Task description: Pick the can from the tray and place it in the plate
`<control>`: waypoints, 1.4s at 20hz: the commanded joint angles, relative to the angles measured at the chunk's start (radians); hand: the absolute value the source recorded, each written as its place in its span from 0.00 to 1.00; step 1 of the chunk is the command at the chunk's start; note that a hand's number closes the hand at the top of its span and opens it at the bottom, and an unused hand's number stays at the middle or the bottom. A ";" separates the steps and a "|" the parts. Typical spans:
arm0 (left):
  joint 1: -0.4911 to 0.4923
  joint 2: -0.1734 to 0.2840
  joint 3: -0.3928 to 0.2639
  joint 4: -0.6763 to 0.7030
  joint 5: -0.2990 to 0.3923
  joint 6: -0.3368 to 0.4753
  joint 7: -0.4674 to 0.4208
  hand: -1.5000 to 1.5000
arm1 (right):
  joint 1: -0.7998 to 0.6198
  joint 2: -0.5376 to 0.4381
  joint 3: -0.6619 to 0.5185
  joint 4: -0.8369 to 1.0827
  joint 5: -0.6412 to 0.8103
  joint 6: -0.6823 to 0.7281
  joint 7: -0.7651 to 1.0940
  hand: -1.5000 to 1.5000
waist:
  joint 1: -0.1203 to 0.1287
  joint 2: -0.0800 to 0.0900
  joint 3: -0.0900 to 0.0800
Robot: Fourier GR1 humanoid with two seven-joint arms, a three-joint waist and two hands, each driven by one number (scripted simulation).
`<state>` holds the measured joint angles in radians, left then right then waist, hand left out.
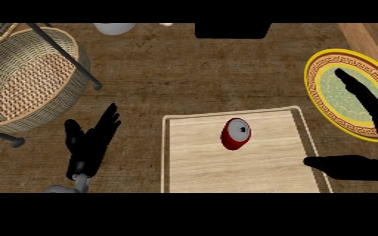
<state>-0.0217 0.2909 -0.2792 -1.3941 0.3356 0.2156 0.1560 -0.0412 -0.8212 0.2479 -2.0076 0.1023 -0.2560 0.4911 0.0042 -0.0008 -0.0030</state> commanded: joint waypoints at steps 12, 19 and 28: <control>-0.015 -0.018 0.058 0.021 -0.021 -0.056 0.007 0.50 | -0.332 0.318 0.290 0.124 0.352 0.188 0.511 0.00 | 0.005 0.002 0.003; 0.017 -0.067 0.046 -0.019 -0.074 -0.025 0.026 0.50 | -0.244 0.457 0.348 0.130 0.416 0.225 0.530 0.00 | -0.001 0.001 0.003; 0.040 -0.078 0.086 -0.029 -0.108 -0.069 0.027 0.50 | -0.277 0.581 0.319 0.201 0.549 0.326 0.563 0.00 | -0.001 0.000 0.003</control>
<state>0.0046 0.2229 -0.1930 -1.4148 0.2484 0.1514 0.1836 -0.2846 -0.2873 0.5609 -1.8361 0.5871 0.0123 0.9867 0.0029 -0.0005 -0.0001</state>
